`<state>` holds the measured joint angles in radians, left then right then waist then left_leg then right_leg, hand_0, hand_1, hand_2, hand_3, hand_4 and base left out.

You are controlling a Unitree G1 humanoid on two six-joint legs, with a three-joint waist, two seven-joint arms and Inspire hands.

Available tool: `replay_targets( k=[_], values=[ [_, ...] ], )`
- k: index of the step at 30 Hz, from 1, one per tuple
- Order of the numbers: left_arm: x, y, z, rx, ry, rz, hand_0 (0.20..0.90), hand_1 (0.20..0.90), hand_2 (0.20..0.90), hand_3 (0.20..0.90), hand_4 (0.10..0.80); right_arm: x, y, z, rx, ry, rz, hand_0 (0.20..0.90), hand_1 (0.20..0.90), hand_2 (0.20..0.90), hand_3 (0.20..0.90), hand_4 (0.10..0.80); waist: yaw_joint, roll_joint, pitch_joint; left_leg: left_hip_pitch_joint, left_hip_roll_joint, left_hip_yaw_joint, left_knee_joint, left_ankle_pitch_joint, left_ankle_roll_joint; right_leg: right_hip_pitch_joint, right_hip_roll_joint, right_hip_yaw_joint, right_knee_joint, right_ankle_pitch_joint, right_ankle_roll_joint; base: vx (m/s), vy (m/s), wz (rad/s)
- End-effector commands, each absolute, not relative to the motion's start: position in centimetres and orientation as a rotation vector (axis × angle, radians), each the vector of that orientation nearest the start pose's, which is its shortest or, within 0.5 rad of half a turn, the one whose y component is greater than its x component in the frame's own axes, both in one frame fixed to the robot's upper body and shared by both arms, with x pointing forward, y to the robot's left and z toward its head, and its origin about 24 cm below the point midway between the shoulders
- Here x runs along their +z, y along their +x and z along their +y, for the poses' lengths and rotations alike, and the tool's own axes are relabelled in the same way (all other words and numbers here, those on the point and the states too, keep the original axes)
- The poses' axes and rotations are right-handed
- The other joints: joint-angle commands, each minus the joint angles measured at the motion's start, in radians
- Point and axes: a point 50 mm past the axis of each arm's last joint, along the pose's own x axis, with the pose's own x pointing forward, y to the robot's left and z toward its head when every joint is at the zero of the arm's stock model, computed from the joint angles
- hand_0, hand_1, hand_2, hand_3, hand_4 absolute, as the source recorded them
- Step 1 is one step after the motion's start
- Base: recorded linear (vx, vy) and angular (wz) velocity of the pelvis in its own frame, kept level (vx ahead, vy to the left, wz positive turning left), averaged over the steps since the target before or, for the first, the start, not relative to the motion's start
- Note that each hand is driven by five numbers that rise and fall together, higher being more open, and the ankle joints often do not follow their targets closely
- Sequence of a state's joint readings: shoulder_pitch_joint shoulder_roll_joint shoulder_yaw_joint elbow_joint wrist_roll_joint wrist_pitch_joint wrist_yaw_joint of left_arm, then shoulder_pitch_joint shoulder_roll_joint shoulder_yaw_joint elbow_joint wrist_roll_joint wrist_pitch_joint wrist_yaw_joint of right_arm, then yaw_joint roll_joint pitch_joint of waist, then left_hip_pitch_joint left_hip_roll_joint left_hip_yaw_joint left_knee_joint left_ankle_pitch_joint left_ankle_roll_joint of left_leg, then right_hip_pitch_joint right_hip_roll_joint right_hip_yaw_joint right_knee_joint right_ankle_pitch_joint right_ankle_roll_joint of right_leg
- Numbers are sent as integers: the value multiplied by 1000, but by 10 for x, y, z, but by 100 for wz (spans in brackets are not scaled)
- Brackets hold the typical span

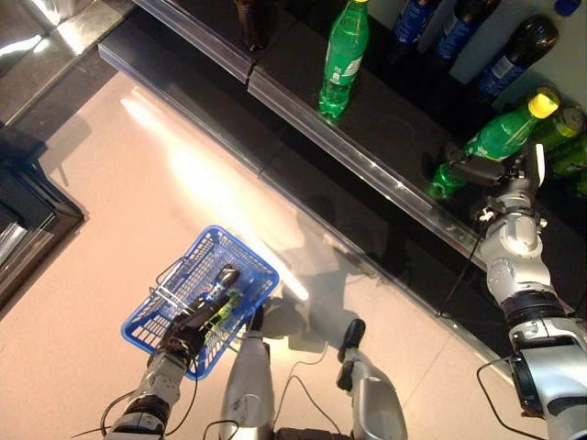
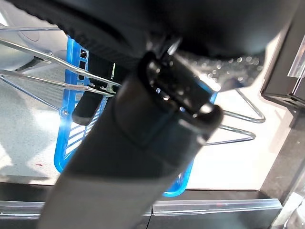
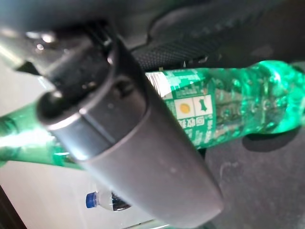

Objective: Pick up the drink and place into the basket.

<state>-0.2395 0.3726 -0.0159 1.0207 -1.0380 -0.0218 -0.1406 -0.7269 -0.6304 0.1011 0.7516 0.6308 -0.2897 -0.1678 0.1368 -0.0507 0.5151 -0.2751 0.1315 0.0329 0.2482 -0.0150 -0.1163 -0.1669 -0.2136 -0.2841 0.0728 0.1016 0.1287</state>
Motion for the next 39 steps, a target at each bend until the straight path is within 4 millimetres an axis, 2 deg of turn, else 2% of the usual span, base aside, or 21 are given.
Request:
replay_targets(
  k=[1, 16, 26, 31, 34, 39],
  values=[
    [-78, 221, 272, 280, -585, 507, 300, 300, 300, 200, 100, 242, 358, -307, -338, -75, -530, 300, 300, 300, 200, 100, 25, 20, -70, -91, -58, 36, 102, -28, 39, 2, 30, -15, 106, -114, -9, -38, 11, 7],
    [-71, 234, 266, 267, -601, 471, 300, 300, 300, 200, 100, 260, 365, -295, -310, -78, -576, 300, 300, 300, 200, 100, 20, 26, -47, -85, -76, 41, 76, -37, 56, -65, 22, -11, 147, -117, -6, -24, 16, 2],
    [-80, 225, 256, 267, -640, 474, 300, 300, 300, 200, 100, 273, 355, -267, -204, -165, -705, 300, 300, 300, 200, 100, -4, 31, -69, -7, -92, 58, -7, -24, 60, -36, 25, 5, 103, -102, 1, 16, 56, 0],
    [-85, 217, 253, 262, -644, 495, 300, 300, 300, 200, 100, 266, 345, -258, -147, -196, -724, 300, 300, 300, 200, 100, -8, 14, -111, 55, -98, 62, -81, -6, 60, 17, 24, 2, 46, -81, 11, 77, 42, -1],
    [-92, 208, 251, 272, -643, 522, 300, 300, 300, 200, 100, 258, 334, -253, -99, -191, -733, 300, 300, 300, 200, 100, -14, 6, -162, 123, -100, 71, -147, 6, 59, 68, 25, -3, 3, -64, 23, 112, 37, 0],
    [-99, 197, 249, 297, -650, 554, 300, 300, 300, 200, 100, 241, 324, -237, -18, -218, -714, 300, 300, 300, 200, 100, -23, 4, -238, 210, -103, 82, -229, 23, 56, 131, 26, -11, -46, -48, 28, 123, 37, -1]
  ],
)
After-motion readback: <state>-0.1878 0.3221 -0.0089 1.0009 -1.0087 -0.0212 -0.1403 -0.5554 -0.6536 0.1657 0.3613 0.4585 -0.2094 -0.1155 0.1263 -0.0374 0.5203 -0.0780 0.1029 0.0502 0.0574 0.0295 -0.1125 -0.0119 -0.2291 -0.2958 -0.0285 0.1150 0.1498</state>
